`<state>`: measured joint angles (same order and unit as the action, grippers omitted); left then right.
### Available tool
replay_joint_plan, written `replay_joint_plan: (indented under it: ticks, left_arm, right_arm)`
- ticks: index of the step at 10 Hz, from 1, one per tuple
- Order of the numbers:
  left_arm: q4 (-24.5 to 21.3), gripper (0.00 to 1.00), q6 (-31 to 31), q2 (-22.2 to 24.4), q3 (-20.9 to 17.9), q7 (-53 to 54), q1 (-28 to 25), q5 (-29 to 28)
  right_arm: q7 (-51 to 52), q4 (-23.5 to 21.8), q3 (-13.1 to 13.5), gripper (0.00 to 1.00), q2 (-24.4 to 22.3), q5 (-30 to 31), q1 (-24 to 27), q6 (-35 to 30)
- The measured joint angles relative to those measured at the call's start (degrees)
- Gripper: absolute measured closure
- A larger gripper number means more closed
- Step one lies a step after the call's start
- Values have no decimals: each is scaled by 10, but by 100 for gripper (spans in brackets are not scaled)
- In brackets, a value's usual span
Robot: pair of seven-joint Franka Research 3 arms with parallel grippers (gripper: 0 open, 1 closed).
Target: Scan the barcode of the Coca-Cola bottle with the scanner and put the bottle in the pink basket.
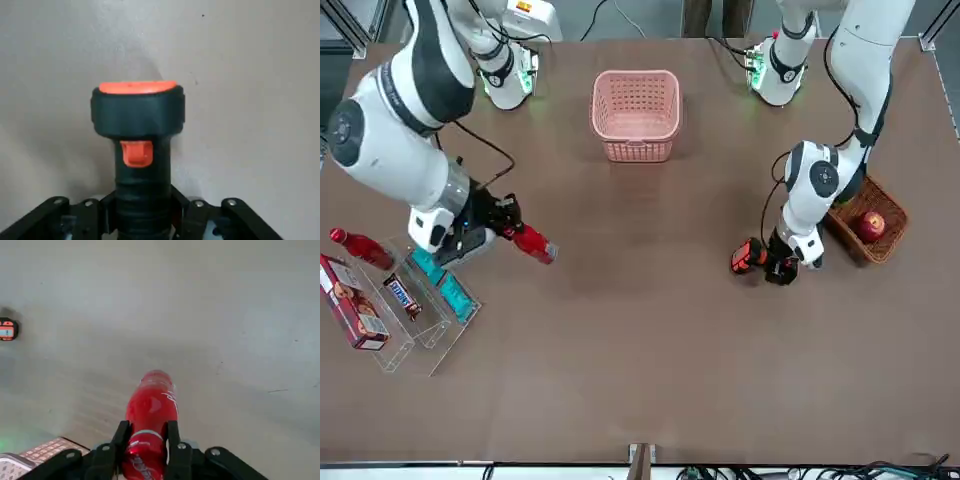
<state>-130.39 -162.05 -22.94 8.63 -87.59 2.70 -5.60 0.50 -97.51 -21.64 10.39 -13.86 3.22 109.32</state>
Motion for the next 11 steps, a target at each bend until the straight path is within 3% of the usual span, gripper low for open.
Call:
replay_joint_plan:
  ticks: [3, 5, 8, 11]
  left_arm:
    - [81, 80, 165, 3, 1, 23, -1, -1]
    - [110, 84, 184, 4, 13, 23, -4, 24]
    - [129, 85, 193, 4, 27, 26, -10, 57]
    - [157, 91, 198, 4, 52, 85, -31, 165]
  right_arm:
    - [-10, 0, -11, 65, 0, -19, -16, 2]
    - [-10, 0, -21, 65, 0, -59, -20, 7]
    - [-10, 0, -23, 65, 0, -63, -26, 8]
    - [-12, 0, -23, 65, 0, -64, -46, 21]
